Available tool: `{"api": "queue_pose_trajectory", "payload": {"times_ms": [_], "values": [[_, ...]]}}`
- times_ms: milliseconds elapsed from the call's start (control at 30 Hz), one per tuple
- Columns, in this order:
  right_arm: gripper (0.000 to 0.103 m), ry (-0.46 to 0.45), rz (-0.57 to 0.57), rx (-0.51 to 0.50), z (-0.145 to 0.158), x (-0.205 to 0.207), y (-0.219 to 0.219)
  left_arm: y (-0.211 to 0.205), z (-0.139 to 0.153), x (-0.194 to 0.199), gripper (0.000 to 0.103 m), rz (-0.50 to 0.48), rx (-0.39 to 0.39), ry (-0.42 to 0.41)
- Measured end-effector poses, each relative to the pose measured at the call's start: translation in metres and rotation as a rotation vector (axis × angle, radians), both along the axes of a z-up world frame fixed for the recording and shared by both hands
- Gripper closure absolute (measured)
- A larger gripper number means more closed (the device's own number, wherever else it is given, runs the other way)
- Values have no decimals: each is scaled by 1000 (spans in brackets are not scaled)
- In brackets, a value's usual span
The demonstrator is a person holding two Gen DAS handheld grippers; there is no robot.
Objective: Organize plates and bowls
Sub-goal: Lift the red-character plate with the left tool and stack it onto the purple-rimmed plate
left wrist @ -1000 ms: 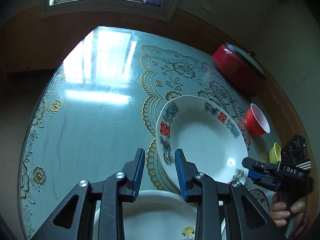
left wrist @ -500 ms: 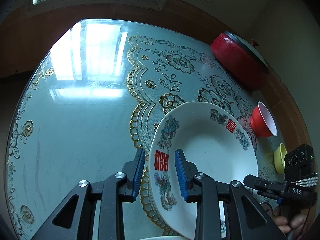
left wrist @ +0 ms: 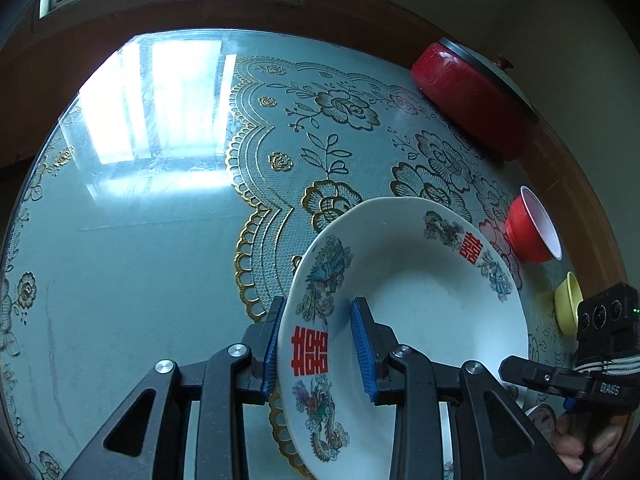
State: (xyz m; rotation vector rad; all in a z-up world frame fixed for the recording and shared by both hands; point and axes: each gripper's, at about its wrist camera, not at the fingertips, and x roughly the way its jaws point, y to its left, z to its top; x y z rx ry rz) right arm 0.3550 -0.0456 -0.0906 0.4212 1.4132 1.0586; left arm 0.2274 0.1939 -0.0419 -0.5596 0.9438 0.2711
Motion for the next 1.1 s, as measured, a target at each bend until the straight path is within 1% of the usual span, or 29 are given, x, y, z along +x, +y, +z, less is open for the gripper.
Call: {"api": "queue_pose_trajectory", "payload": {"times_ms": [67,167,267,333,367,400,433,500,567,733,800,900,967,1033,1100], "values": [[69,12,-2,7,-1,-2,-1,2,-1,4,69,0,-11,3],[69,33,-7,23,-4,-1,-5,1,-1,7,68,-4,2,4],[71,42,-13,36,-7,1,-10,3,-1,8,68,3,1,-14],[80,3,-12,14,-4,0,-10,1,-1,9,66,0,31,-17],[89,-33,-12,-10,-2,-3,-8,0,0,8,66,-7,40,-16],[92,-63,-12,-31,-1,-4,-8,-1,0,6,69,-17,30,-18],[93,-79,-8,-34,0,-6,-8,-3,-1,5,71,-24,13,-21],[92,-130,-22,-57,6,-7,-11,-9,1,1,72,-31,35,-23],[92,-129,-24,-66,9,-4,-16,-16,5,-3,74,-44,55,-24],[91,-118,-21,-87,11,0,-30,-25,8,-9,76,-42,50,-25],[88,-135,-11,-109,14,-4,-33,-29,10,-10,76,-39,45,-24],[86,-174,-16,-124,20,-9,-40,-39,18,-13,76,-64,79,-41],[86,-207,-22,-135,23,-11,-40,-42,17,-13,77,-71,96,-31],[86,-222,-24,-148,25,-12,-44,-43,15,-13,77,-62,86,-19],[86,-230,-21,-151,28,-12,-46,-48,20,-19,77,-74,98,-48]]}}
